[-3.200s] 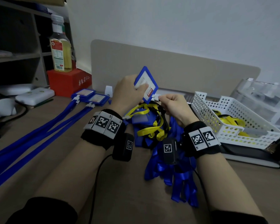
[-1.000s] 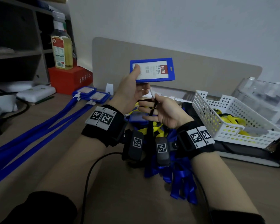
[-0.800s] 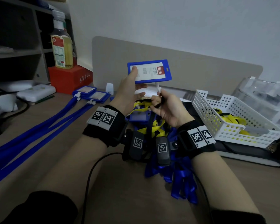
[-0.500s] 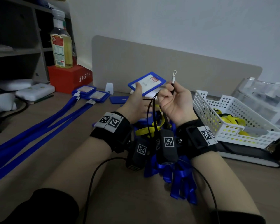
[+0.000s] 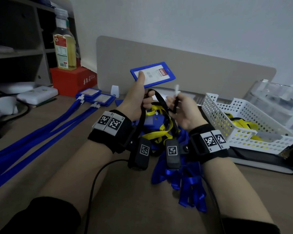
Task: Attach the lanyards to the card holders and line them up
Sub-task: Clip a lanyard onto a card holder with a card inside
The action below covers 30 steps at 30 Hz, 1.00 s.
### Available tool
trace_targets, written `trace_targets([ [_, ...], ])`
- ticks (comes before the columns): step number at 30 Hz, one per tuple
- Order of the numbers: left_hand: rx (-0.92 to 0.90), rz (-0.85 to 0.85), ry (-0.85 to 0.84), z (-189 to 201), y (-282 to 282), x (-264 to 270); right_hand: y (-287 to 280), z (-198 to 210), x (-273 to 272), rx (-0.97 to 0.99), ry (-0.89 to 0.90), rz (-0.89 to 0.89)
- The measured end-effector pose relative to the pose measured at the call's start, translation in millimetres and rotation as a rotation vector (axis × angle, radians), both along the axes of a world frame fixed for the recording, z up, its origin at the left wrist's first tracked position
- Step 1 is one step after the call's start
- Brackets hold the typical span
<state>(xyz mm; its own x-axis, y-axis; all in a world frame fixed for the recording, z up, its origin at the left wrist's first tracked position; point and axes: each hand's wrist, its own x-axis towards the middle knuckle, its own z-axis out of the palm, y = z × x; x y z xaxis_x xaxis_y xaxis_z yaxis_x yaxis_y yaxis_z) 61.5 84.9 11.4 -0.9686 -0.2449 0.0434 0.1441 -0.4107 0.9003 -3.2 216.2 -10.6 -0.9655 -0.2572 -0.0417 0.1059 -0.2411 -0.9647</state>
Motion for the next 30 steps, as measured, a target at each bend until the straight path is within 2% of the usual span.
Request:
trace_targets([
  [3, 0.041, 0.026, 0.074, 5.0, 3.8, 1.8, -8.9, -3.6, 14.7, 0.341, 0.04, 0.201],
  [5, 0.044, 0.058, 0.105, 7.2, 4.5, 1.6, -12.6, -5.2, 20.6, 0.41, 0.033, 0.306],
  [9, 0.006, 0.081, 0.099, 5.0, 6.8, 2.5, -18.2, -9.1, 20.3, 0.279, -0.116, 0.457],
  [13, -0.041, 0.097, 0.077, 4.3, 9.3, 6.0, -18.0, -7.2, 19.8, 0.105, -0.187, 0.464],
  [18, 0.001, 0.106, 0.105, 4.6, 10.0, 4.4, -17.9, -5.8, 20.8, -0.119, -0.28, 0.446],
  [21, -0.003, 0.101, 0.116, 3.6, 9.3, 2.8, -18.0, -5.1, 21.3, -0.136, -0.287, 0.373],
  [25, -0.041, 0.122, 0.119, 5.3, 9.4, 5.2, -14.1, -4.9, 17.7, -0.115, -0.249, 0.399],
  [30, -0.245, 0.21, 0.012, 8.5, 7.8, 10.0, -3.9, -4.1, 10.8, -0.195, -0.29, 0.367],
])
